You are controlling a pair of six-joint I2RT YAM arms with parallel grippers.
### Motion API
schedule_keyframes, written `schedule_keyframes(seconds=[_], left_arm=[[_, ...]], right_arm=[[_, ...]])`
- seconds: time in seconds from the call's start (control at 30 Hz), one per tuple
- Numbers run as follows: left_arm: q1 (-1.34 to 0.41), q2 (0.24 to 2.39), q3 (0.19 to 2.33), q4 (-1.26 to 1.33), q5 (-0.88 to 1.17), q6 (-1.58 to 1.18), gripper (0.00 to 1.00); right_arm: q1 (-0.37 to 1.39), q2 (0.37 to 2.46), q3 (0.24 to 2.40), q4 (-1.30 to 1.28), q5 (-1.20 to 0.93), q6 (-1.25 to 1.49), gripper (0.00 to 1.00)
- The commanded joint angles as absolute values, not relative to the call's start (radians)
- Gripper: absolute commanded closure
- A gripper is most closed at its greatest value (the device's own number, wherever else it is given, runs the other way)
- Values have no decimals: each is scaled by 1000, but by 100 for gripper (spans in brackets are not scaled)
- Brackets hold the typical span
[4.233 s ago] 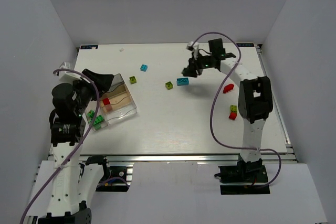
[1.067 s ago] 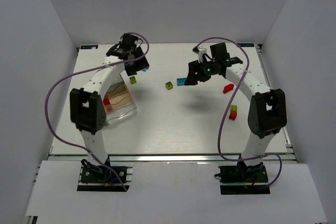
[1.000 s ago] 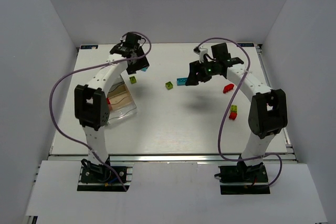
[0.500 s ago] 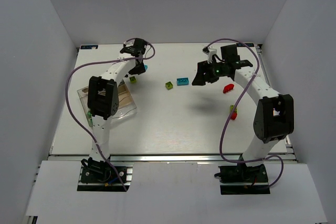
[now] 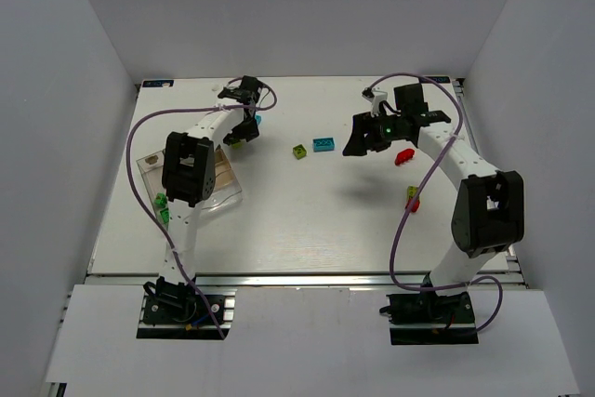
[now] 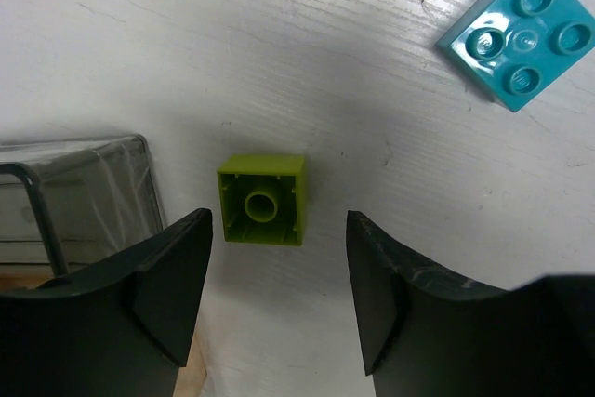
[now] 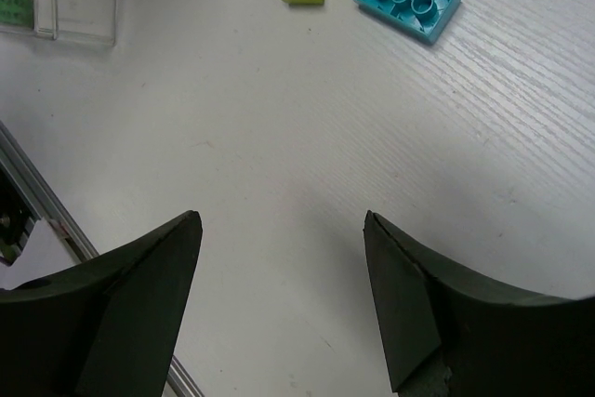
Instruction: Sort the legos into containers by color
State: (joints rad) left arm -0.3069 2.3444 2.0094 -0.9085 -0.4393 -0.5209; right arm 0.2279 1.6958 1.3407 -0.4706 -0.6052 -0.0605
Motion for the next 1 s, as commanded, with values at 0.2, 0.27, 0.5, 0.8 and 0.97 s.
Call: schedule_keyframes(seconds=[0.2,0.27,0.5,0.8,0.97], left_arm=[[-291,2322,1970,-851,-403,-525,46],[-291,2313,1947,-836,-396,-526,48],[-291,2225,1896,-750,-304,-493,75],[-282,1828,1672,-610,-127,-449,100],[-215,1698,1554,-675,-149,-506,100]], right_arm=[[219,1635,1333,-471,-615,-83,25],[221,1628,1327,-477,-615,-86,25],[215,1608,1302,-479,-615,-92,25],[219,1588,1256,-459,-633,-113,43],[225,1601,1249,-471,-660,-158,94]])
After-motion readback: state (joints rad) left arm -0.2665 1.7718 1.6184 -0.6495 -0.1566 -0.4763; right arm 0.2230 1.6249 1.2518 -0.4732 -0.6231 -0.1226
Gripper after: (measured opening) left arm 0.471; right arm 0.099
